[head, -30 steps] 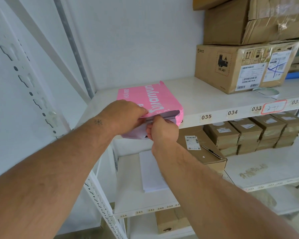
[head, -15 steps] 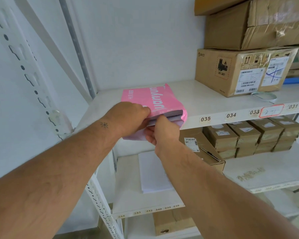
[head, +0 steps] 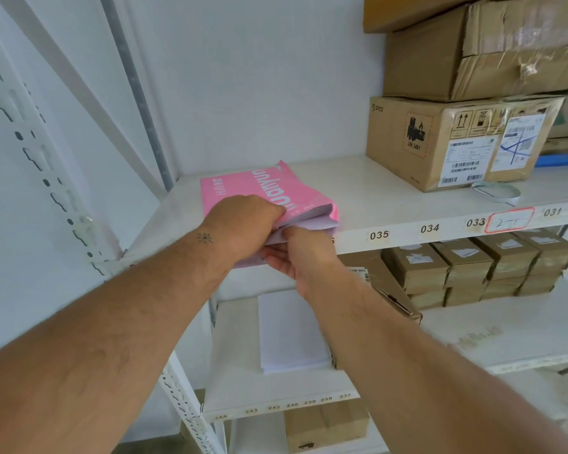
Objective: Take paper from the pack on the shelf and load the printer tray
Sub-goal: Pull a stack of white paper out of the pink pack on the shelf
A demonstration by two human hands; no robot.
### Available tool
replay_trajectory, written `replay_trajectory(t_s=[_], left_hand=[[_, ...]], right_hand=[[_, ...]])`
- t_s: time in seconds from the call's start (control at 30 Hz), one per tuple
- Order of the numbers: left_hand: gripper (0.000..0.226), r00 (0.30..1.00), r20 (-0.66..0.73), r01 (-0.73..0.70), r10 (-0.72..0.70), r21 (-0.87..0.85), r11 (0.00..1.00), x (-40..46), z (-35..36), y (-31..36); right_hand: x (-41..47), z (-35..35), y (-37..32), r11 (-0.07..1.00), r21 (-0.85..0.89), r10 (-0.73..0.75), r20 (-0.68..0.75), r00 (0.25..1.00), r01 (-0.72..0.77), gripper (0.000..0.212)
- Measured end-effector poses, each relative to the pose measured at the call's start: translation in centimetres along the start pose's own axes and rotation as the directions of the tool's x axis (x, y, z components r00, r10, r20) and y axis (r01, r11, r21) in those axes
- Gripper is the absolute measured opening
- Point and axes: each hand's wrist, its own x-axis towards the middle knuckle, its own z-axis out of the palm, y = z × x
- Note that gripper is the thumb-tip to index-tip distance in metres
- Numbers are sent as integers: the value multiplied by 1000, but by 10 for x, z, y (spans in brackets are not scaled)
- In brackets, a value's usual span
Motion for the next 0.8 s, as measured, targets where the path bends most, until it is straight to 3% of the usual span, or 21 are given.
replay_trajectory(t_s=[0.1,0.27,0.47,0.8], left_hand=[[34,1000,24,1,-2,20,1000,0,-1,-2],[44,999,41,-1,2,-9,1000,-10,2,-6],[49,991,105,101,-83,-170,980,-34,10,-26],[43,988,94,151,-126,-351,924,-45,19,-39]], right_hand=[[-23,-10,5,999,33,-3,-19,1000,3,17],[-59,-28,19,996,92,17,-17,1000,-15,21],[-52,-25,13,986,145,77,4,997,-77,11],[-107,-23,19,987,133,-85,-64,994,93,15]])
